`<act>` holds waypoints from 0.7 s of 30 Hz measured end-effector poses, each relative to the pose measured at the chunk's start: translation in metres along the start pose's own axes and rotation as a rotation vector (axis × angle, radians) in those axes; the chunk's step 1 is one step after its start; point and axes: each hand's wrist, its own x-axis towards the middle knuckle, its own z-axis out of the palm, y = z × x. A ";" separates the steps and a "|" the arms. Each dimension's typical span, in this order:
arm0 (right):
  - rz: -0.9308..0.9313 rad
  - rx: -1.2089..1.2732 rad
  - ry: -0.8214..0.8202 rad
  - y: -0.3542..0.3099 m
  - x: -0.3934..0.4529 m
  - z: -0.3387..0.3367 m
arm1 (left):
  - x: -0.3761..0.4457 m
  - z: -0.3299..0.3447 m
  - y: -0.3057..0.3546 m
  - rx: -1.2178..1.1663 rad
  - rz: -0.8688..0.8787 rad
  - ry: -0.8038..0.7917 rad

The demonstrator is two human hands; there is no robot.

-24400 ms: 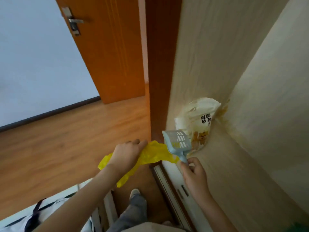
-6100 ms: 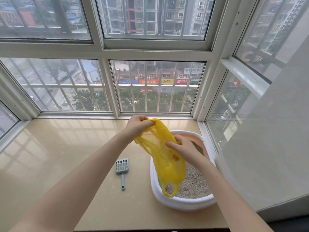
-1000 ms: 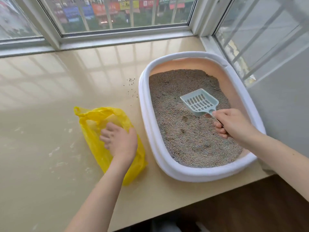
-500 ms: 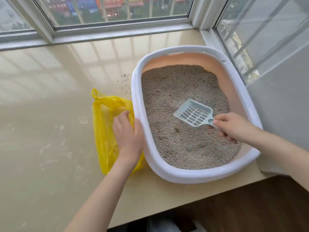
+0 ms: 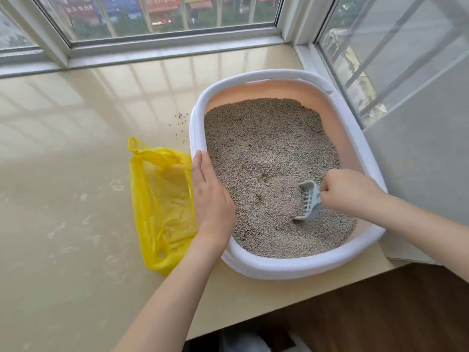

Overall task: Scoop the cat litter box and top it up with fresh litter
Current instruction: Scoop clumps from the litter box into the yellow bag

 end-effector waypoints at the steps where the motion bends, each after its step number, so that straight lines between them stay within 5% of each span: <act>1: -0.004 0.067 0.017 -0.004 0.003 0.001 | 0.000 0.000 -0.001 0.003 0.002 0.006; 4: -0.050 0.115 0.126 -0.016 -0.002 0.004 | 0.000 0.000 -0.001 -0.009 0.005 0.003; 9: -0.275 -0.295 0.307 -0.022 -0.036 -0.022 | -0.001 -0.001 -0.003 -0.020 0.018 0.033; 21: -0.043 -0.021 0.048 0.027 0.004 0.008 | 0.007 -0.009 -0.018 -0.281 -0.149 -0.035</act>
